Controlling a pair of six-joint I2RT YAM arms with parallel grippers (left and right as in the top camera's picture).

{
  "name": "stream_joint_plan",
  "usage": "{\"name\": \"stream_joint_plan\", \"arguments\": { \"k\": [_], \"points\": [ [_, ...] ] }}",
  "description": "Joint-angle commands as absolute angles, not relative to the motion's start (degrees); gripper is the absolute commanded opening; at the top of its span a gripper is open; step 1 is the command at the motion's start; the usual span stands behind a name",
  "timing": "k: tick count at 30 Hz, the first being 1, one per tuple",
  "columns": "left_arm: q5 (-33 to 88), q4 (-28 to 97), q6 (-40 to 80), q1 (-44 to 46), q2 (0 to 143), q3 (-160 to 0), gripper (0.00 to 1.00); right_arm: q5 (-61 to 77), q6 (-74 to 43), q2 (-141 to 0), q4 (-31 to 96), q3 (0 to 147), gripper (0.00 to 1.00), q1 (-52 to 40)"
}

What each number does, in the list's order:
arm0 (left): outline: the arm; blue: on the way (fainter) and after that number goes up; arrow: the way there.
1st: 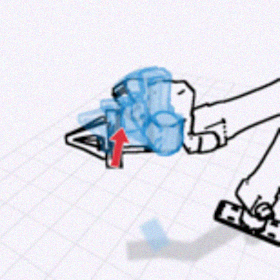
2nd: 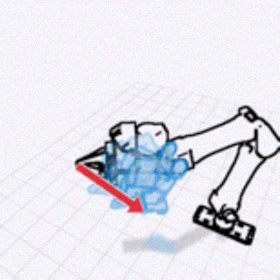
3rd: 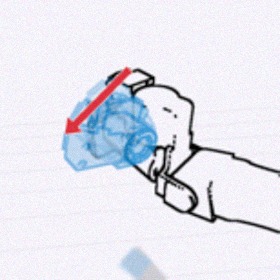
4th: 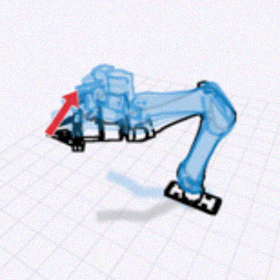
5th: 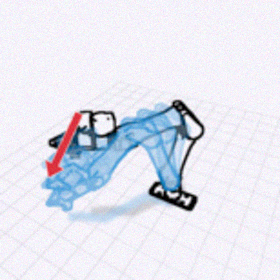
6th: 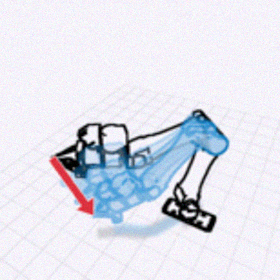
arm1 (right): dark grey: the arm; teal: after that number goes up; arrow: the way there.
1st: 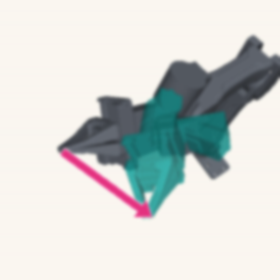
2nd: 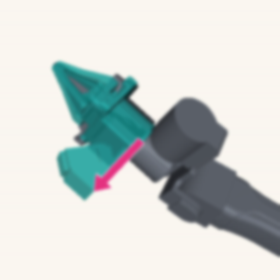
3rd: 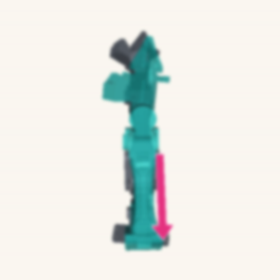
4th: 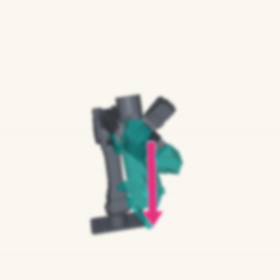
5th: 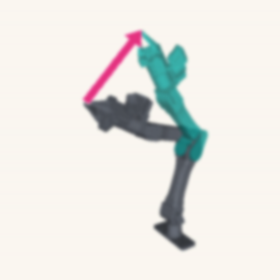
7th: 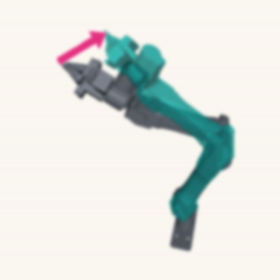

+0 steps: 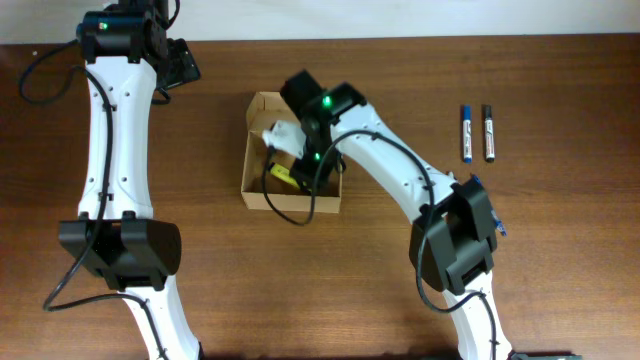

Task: Pack container
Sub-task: 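Carry the highlighter into the box and open the right gripper, then move the right gripper back and grasp the blue-capped marker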

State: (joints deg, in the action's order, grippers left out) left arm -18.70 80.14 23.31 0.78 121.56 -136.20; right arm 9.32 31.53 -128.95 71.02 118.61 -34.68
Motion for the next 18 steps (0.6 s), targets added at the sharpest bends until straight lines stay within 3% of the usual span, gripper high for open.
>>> {"name": "stream_joint_plan", "arguments": {
  "k": [1,8,14,18],
  "points": [
    [-19.29,80.20,22.61,0.69,121.60,-137.10,1.00,3.79,18.65,-124.11,74.39,132.99,0.57,-34.59],
    [-19.31,80.20,22.61,0.69,121.60,-137.10,1.00,-5.50,5.52,-123.11,80.34,151.30,0.59,-28.45],
    [-19.29,80.20,22.61,0.69,121.60,-137.10,1.00,-5.23,-0.82,-124.40,83.88,149.27,0.63,-14.63],
    [-19.31,80.20,22.61,0.69,121.60,-137.10,1.00,0.10,-1.02,-126.67,83.26,144.40,0.56,-5.93]
  ]
}}
